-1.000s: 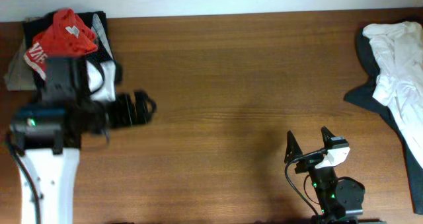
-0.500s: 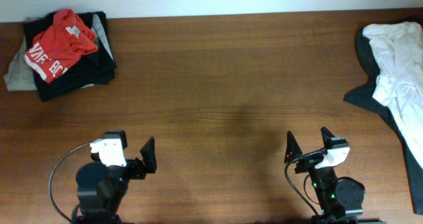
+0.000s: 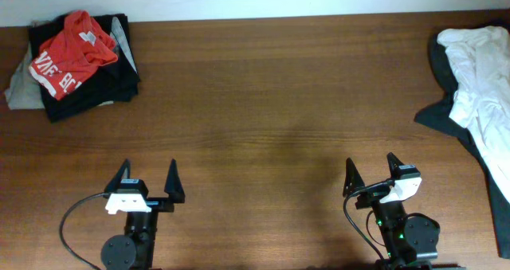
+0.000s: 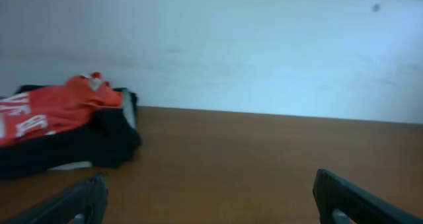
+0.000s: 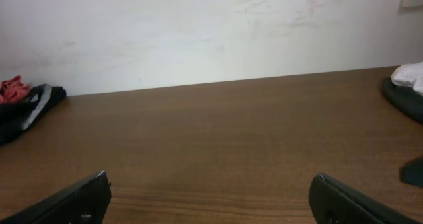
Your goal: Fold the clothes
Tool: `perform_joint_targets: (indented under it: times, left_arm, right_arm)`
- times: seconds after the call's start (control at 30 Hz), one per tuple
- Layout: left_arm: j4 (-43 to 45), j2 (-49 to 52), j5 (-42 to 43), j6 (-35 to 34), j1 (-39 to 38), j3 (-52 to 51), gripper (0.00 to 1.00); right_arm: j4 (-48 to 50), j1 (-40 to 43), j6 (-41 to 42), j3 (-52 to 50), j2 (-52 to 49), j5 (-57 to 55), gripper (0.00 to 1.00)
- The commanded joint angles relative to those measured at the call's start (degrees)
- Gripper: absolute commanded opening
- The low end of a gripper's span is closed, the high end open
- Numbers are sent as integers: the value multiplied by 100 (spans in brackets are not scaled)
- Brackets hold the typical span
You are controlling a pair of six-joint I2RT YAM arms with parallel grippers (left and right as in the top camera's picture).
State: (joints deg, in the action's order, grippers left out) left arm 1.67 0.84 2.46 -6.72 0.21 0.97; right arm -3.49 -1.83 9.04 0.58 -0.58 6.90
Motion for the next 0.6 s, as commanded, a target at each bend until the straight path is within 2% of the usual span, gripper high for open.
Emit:
perform_joint_targets:
  times: [0.0, 0.57]
  left_arm:
    - [-634, -55, -367, 98, 179, -48, 99]
    - [-645, -55, -271, 98, 269, -46, 99]
  right_arm:
    - [-39, -42, 26, -26, 39, 11, 99]
    - [-39, -42, 26, -26, 39, 13, 99]
